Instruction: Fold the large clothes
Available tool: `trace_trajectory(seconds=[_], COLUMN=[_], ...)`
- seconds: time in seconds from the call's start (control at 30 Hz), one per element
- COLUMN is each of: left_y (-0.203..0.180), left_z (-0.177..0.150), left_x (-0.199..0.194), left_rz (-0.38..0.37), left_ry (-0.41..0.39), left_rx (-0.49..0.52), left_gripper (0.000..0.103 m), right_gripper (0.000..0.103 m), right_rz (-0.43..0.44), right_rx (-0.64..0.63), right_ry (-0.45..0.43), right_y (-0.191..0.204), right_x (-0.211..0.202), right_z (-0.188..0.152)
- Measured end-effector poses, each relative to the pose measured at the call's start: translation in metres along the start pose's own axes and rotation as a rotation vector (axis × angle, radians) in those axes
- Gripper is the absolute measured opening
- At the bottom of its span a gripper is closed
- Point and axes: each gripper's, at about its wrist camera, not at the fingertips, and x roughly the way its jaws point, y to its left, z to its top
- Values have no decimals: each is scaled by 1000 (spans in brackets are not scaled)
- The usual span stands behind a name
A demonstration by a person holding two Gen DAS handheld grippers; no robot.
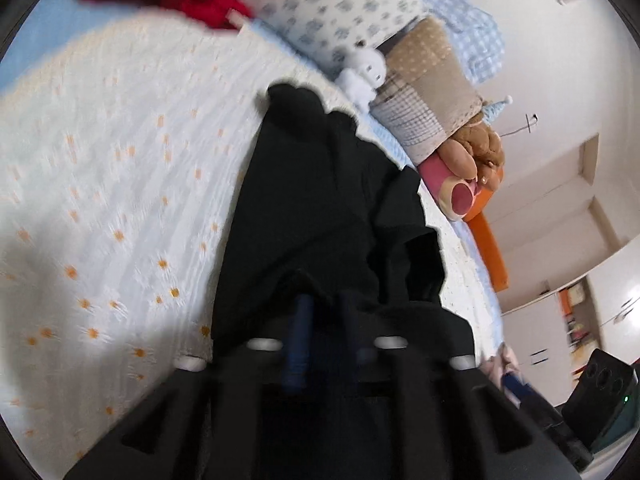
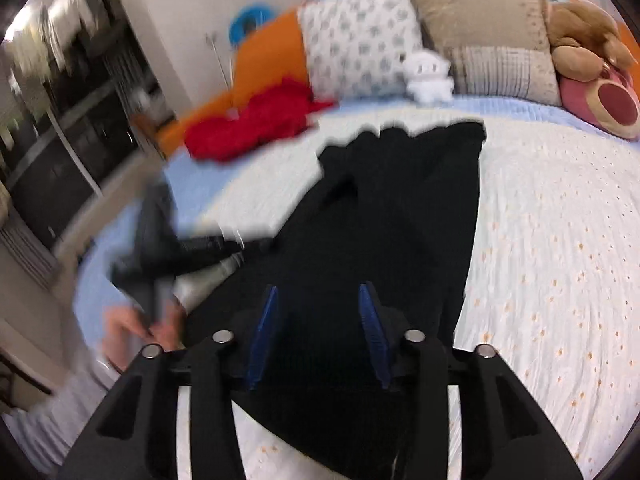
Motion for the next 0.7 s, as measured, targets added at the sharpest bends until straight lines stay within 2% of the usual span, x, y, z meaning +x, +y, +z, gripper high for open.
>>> trace_trajectory(seconds=[0.03, 0.07, 0.13, 0.2, 0.33, 0.4, 0.47, 0.5, 0.53, 0.57, 0.6, 0.7], left_y=[-8, -16, -35, -51, -73, -75, -66, -55, -47, -39, -37, -47], left_z=[0, 0, 1, 2, -16, -34, -48, -55, -59, -61, -62, -66], left_x=[-11, -23, -54, -73, -83, -69, -46, -29, -19, -14, -14, -10], left_rz=[26, 49, 58, 43, 37, 8, 57, 109, 128, 120, 106, 133], left_ry=[-32, -77, -162, -169, -89, 17, 117, 160, 173, 165, 131, 139], left_rx=[26, 54, 122, 175, 281, 313, 314, 308, 293, 272, 271, 333], left_gripper=[77, 91, 91, 91, 90, 84, 74, 69, 66, 68, 69, 81], right_gripper=[26, 25, 23, 23, 23, 24, 25, 25, 25, 25, 26, 27], right_rz=[-38, -90, -136, -162, -196, -199, -205, -210, -208, -204, -199, -184], right_rx=[-14, -33, -52, -60, -79, -102, -133, -147, -148, -146, -147, -155], right_ry=[23, 42, 65, 51, 48, 56, 43, 41, 41, 43, 41, 28], right_y=[1, 3, 4, 3, 2, 1, 2, 4, 4, 3, 2, -1], right_x=[8, 17, 34, 40, 56, 65, 71, 71, 71, 71, 72, 72], right_z=[-4, -7, -13, -14, -11, -16, -18, -18, -19, -18, -18, -19])
